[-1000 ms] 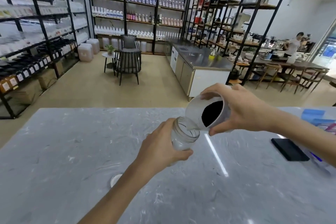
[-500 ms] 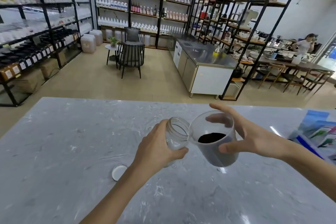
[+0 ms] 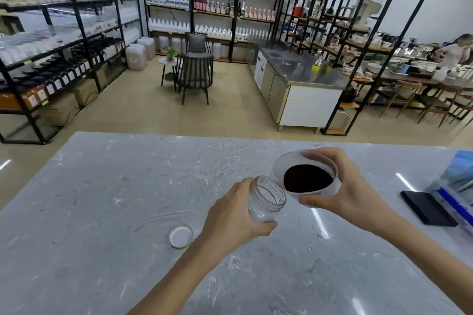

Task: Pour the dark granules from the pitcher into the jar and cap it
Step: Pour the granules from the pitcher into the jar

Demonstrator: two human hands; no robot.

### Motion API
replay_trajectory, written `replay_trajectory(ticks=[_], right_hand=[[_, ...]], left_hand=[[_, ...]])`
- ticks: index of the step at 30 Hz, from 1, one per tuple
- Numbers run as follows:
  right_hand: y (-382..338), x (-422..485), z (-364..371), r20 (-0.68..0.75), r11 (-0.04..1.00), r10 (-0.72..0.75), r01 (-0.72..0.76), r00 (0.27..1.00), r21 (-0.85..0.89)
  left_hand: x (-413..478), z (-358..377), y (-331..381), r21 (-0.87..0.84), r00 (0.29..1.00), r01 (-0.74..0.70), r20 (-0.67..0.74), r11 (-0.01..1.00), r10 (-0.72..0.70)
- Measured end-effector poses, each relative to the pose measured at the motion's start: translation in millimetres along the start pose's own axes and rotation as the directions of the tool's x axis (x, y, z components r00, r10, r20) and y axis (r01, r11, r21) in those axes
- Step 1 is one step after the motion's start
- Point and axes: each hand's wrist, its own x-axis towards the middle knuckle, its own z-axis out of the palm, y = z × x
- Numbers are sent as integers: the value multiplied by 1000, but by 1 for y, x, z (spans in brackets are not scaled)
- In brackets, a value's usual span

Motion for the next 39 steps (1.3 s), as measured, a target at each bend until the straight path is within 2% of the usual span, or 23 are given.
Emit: replay_trajectory(ticks=[7, 12, 16, 19, 27, 30, 39], right_hand=[[8, 1, 6, -89, 998, 10, -5, 996, 61], [10, 1, 5, -113, 1000, -22, 21, 993, -6], [6, 3, -4, -25, 992, -79, 76, 997, -96], [-1, 13, -18, 102, 966, -108, 129, 989, -224], [-34, 48, -44, 347, 853, -188, 329, 919, -406], [-44, 55, -47, 382, 796, -212, 386, 899, -467], [-68, 69, -51, 451, 718, -162, 419, 877, -555]], left_hand=[[4, 3, -1, 6, 1000, 19, -16, 1000, -19], [7, 5, 0, 28, 1000, 20, -1, 999, -20], [10, 6, -2, 43, 1000, 21, 3, 999, -21], [13, 7, 0, 58, 1000, 4, 5, 998, -4], [19, 14, 13, 125, 999, -46, -1, 991, 47], [20, 13, 17, 150, 999, -44, -9, 988, 46], [25, 7, 22, 166, 999, -31, -19, 986, 35]])
